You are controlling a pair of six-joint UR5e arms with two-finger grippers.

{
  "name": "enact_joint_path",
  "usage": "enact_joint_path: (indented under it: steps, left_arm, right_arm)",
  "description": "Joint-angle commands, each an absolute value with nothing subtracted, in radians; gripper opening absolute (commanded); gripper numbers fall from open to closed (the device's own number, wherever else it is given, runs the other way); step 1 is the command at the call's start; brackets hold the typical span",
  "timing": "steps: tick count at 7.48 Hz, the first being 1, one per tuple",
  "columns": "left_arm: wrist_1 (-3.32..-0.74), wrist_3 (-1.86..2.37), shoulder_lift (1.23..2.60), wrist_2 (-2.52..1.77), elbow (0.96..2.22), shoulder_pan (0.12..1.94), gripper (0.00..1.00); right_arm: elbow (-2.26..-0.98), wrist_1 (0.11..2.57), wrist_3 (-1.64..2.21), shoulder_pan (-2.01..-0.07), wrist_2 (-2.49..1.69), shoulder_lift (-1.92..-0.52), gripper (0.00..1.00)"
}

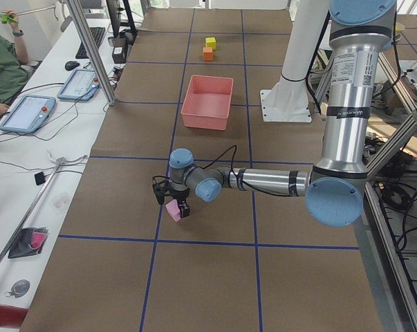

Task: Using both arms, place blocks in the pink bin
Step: 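Lower the left gripper onto the light pink cube and close it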

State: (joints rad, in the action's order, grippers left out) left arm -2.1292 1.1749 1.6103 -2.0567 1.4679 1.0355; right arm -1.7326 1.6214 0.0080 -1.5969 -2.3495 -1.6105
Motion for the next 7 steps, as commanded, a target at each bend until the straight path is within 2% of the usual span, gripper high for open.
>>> enact_joint_path:
  steps: [1, 2, 5, 7]
  left_arm:
    - [-2.129, 1.172, 1.597, -2.051, 1.471, 1.032, 0.08]
    - [-2.126, 1.161, 1.592, -2.059, 1.491, 1.038, 0.0]
    - [-2.015, 1.161, 1.598, -2.06, 1.615, 1.075, 0.0]
    - [-1.868, 1.161, 1.673, -2.06, 1.731, 1.092, 0.0]
  right_arm:
    - [-1.733, 1.621, 0.009, -1.597, -2.35, -1.611, 1.0]
    - [-1.733, 1.621, 0.009, -1.597, -2.35, -1.611, 1.0]
    - [-1.723, 1.621, 0.002, -1.597, -2.347, -1.624, 1.0]
    - [-1.747, 1.615, 0.006, -1.597, -2.362, -1.638, 1.0]
